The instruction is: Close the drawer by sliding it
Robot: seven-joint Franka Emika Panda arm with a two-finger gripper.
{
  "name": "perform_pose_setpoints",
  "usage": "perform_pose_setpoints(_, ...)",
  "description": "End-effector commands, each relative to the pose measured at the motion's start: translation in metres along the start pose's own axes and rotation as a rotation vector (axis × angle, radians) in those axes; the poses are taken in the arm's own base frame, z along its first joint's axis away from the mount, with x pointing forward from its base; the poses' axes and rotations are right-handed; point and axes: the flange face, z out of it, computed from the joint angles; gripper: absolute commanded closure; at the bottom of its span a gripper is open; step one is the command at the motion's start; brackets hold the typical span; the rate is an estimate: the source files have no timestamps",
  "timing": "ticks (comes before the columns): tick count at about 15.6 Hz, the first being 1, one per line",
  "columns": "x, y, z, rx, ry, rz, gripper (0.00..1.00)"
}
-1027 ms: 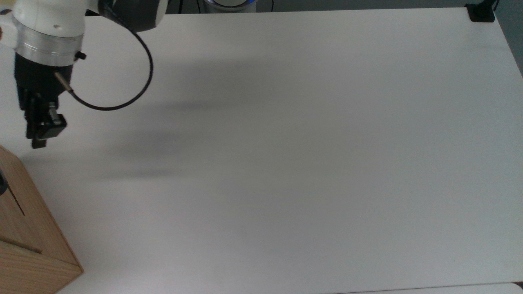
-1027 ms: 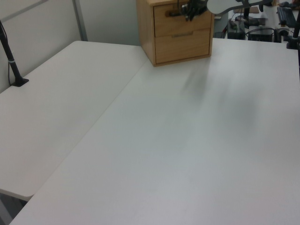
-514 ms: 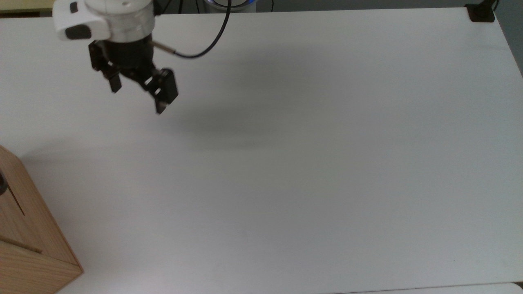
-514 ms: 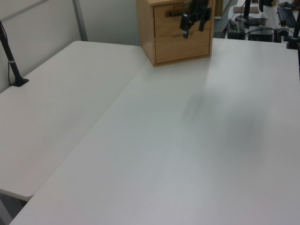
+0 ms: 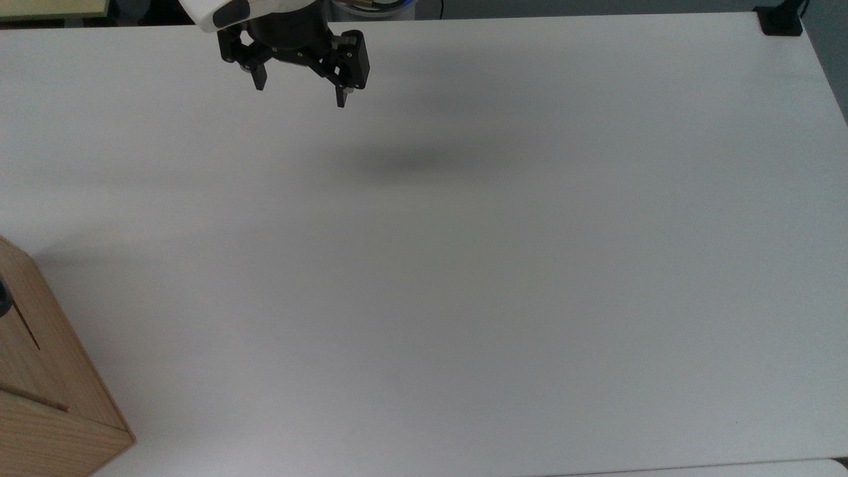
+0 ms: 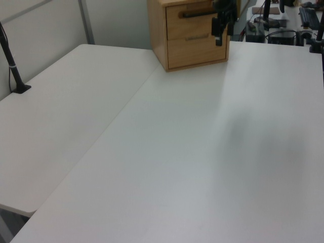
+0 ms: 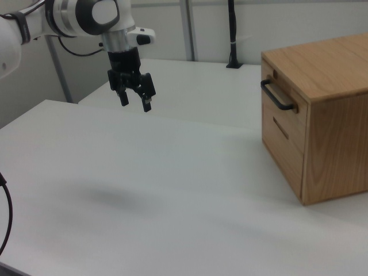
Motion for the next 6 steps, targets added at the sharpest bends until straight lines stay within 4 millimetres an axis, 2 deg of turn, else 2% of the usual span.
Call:
perform_pose_setpoints(1,-0.0079,0.0124,0.0009,0.008,-0.016,-0.021,0.0)
perform_pose_setpoints(6,-0.0094,0.0094,0.0022,0.0,-0.023,0.003,0.0)
